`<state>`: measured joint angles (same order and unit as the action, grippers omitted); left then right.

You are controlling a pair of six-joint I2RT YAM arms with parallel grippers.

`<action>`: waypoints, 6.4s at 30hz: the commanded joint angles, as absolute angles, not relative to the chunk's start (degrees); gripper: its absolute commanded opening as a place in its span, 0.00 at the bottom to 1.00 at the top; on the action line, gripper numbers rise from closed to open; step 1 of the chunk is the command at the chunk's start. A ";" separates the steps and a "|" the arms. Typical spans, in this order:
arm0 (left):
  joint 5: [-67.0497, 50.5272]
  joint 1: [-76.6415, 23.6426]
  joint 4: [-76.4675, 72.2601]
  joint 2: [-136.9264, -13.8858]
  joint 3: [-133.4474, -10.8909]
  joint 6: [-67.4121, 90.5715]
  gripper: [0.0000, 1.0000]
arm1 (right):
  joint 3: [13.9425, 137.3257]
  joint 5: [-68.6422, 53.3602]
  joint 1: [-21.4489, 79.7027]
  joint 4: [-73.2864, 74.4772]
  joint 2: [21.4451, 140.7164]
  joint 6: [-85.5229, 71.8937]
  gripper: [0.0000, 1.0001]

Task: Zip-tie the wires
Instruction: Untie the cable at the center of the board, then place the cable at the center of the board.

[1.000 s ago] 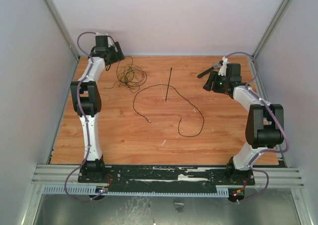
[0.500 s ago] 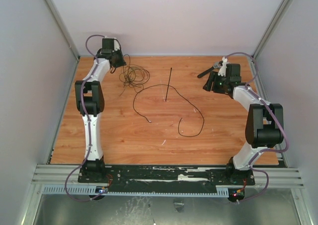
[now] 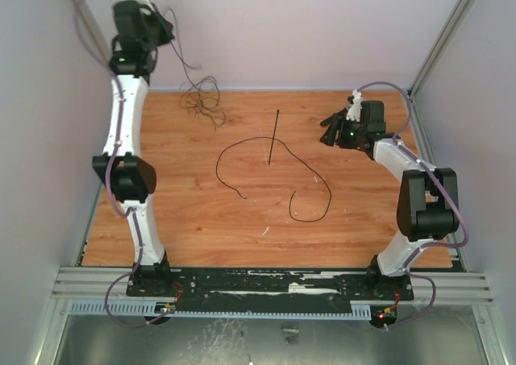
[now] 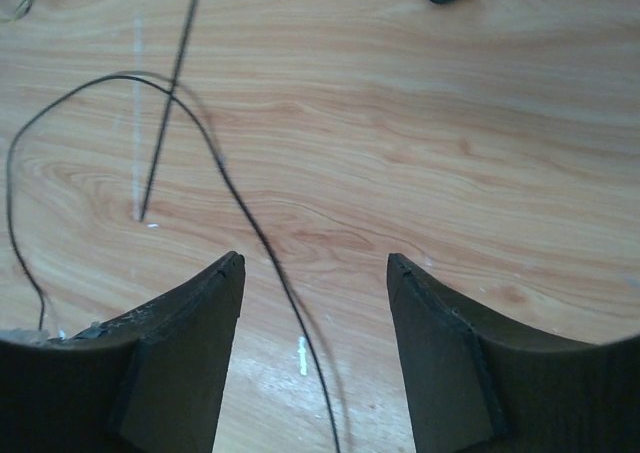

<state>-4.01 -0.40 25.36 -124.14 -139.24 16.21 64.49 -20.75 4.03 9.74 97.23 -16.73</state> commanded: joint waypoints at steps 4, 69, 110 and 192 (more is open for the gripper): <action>-5.11 5.19 7.44 -109.10 -133.52 22.92 0.00 | 68.95 -26.29 8.31 2.57 95.14 -19.03 0.63; -34.22 25.71 -47.53 -92.29 -117.70 97.55 0.00 | 139.82 -19.58 42.13 -30.83 159.93 -11.50 0.72; -37.44 23.73 -61.95 -86.36 -102.93 106.27 0.00 | 140.83 -13.91 42.29 -34.85 154.44 -8.24 0.00; -50.59 4.04 -52.92 -69.76 -31.20 81.96 0.04 | 69.23 11.50 15.22 35.70 72.98 -7.91 0.00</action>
<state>-53.41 6.20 -58.76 -72.66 -33.65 88.42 73.63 11.64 15.22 36.25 78.70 -6.09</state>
